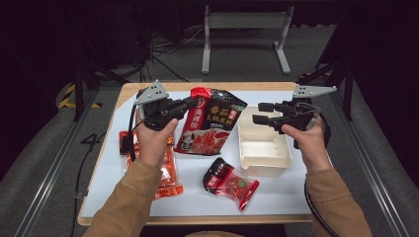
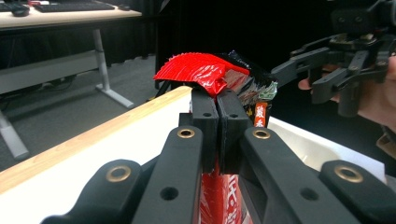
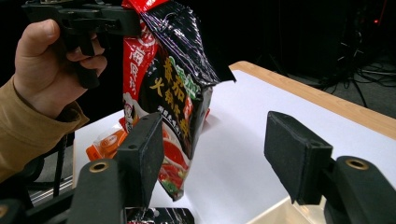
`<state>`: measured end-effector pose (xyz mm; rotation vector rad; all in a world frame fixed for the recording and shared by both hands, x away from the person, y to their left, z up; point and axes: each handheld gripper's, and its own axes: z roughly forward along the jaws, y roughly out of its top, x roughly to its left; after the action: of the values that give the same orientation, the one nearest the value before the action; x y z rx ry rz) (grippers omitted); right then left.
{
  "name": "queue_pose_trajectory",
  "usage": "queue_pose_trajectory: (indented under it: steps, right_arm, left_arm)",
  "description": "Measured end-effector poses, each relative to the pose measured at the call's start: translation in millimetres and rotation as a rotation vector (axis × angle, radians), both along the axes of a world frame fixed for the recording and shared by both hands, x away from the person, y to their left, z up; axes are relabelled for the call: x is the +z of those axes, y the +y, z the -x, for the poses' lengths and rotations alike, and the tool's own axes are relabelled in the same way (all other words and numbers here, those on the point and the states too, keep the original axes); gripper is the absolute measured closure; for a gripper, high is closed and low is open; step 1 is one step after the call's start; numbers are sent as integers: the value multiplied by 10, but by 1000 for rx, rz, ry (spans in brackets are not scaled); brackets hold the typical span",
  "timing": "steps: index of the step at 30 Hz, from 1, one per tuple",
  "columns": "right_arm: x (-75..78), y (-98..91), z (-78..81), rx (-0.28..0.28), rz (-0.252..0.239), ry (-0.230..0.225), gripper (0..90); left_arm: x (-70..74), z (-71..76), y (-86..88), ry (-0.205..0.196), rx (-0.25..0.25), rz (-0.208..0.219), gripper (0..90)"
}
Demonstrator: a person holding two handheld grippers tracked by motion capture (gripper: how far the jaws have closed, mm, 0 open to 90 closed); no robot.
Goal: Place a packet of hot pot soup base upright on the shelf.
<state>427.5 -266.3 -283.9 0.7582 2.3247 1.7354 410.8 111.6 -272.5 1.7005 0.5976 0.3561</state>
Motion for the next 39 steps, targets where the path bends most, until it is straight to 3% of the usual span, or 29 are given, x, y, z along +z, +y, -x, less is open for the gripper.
queue_pose_trajectory:
  steps: [11, 23, 26, 30, 33, 39]
  right_arm:
    - [-29, 282, -76, 37, 19, 3, 363]
    - [-94, 445, -168, 86, -15, 48, 402]
    - [-92, 469, -171, 105, -21, 35, 491]
    - [-76, 487, -155, 139, 2, 13, 694]
    - [-75, 493, -148, 143, 32, 2, 748]
    - [2, 511, -100, 129, 44, -15, 777]
  left_arm:
    - [6, 48, -81, -11, -22, 7, 882]
    - [-3, 68, -124, -12, -62, 24, 880]
    - [-15, 70, -137, -10, -73, 26, 881]
    - [-23, 80, -147, -5, -75, 30, 880]
    - [-33, 76, -142, -4, -76, 26, 878]
    - [-41, 87, -107, -10, -72, 51, 870]
